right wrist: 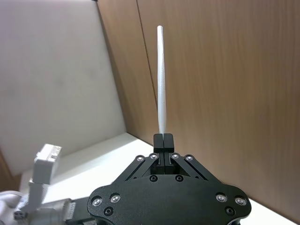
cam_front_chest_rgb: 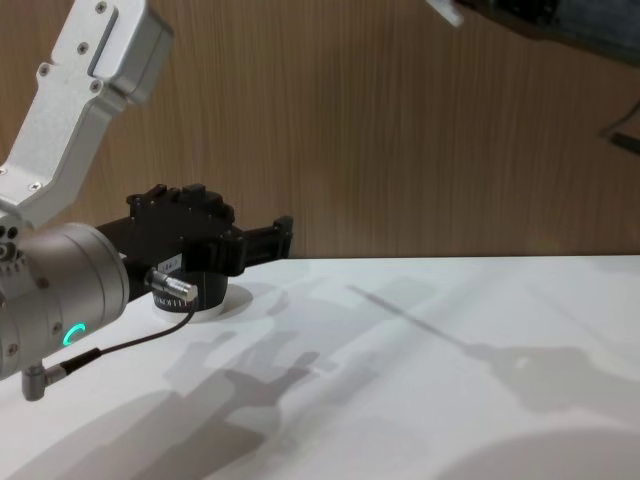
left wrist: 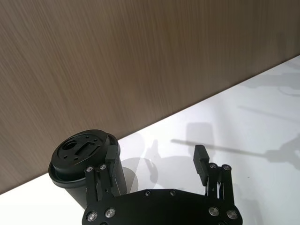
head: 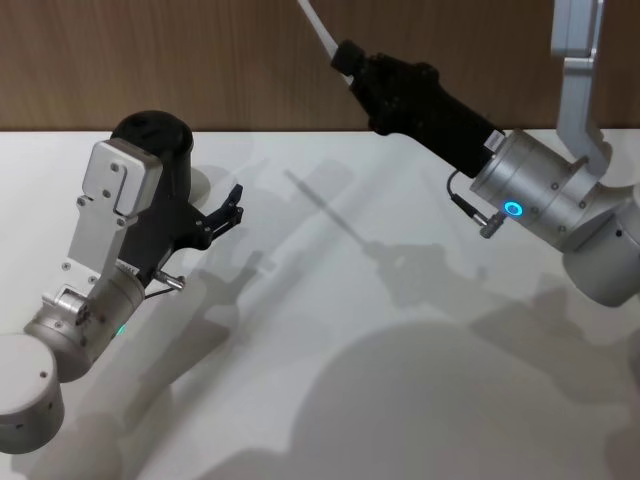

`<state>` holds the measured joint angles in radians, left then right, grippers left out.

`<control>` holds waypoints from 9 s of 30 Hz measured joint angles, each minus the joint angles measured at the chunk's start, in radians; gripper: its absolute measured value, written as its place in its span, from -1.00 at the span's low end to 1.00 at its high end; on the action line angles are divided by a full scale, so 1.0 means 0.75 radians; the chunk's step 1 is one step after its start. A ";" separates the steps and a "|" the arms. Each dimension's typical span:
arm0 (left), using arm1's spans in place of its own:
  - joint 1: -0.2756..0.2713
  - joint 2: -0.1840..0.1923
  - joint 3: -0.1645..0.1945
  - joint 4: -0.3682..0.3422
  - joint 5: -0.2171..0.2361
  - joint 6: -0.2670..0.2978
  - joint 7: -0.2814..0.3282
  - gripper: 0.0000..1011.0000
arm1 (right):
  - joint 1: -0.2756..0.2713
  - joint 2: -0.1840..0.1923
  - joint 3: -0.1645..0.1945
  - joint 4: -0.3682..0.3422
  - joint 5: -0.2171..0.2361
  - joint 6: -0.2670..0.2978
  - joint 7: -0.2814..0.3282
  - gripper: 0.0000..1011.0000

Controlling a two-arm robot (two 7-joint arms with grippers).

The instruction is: Pick up the straw with one hand, pass it to the other hand, and insert it into the cup.

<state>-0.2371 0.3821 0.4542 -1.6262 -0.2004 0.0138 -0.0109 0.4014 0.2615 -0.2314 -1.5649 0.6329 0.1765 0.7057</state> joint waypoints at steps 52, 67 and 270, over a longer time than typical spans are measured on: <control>-0.036 -0.092 -0.262 -0.073 -0.715 -0.125 -0.510 0.98 | 0.048 -0.060 -0.035 0.056 0.115 0.046 0.060 -0.99; -0.129 -0.196 -0.280 0.025 -0.998 -0.104 -0.670 0.98 | 0.049 -0.061 -0.035 0.057 0.117 0.046 0.060 -0.99; -0.448 0.040 -0.238 0.334 -0.423 -0.288 -0.181 -0.98 | 0.049 -0.061 -0.035 0.057 0.117 0.046 0.060 0.98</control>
<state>-0.5730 0.4117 0.2754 -1.3756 -0.5175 -0.2020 -0.1467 0.4379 0.2158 -0.2576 -1.5224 0.7205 0.2107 0.7508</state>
